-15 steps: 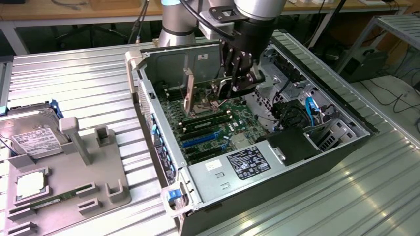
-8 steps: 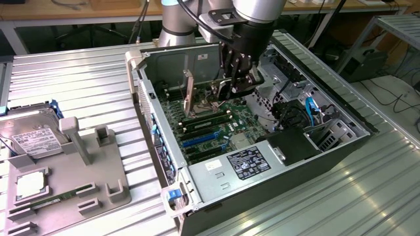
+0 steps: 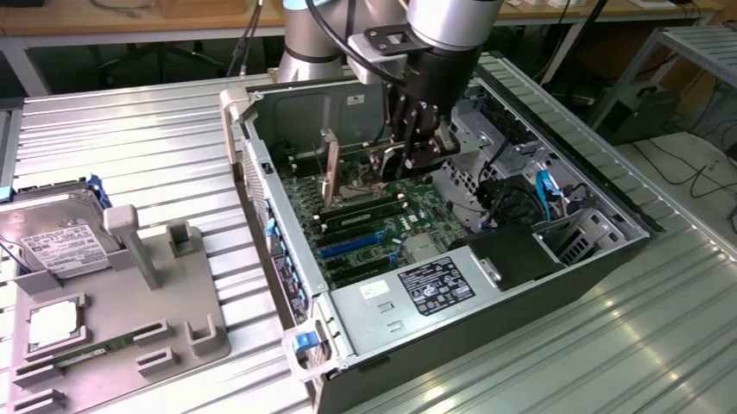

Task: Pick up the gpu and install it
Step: 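Insert the gpu into the slot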

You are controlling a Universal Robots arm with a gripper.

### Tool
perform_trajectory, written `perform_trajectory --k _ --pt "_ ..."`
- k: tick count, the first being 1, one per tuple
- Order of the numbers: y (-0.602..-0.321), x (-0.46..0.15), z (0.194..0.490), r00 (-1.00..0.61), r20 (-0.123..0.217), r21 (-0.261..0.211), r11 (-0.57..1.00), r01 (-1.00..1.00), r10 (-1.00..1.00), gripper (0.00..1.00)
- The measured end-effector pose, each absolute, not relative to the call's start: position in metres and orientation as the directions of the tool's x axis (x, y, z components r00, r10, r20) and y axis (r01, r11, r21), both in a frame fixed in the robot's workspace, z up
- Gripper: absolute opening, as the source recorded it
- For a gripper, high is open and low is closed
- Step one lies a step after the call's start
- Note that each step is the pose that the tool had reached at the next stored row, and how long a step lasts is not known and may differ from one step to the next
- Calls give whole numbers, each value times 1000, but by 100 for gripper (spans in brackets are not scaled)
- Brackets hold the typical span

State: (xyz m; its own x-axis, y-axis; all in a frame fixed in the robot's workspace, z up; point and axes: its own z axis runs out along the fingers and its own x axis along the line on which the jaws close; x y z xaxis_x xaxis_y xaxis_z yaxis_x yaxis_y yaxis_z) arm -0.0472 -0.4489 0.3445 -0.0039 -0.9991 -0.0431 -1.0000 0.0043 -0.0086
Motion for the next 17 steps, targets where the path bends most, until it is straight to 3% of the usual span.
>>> perform_trajectory --k 17 --pt "-457 -49 319 -4 -40 -4 4 -1000 -999 28"
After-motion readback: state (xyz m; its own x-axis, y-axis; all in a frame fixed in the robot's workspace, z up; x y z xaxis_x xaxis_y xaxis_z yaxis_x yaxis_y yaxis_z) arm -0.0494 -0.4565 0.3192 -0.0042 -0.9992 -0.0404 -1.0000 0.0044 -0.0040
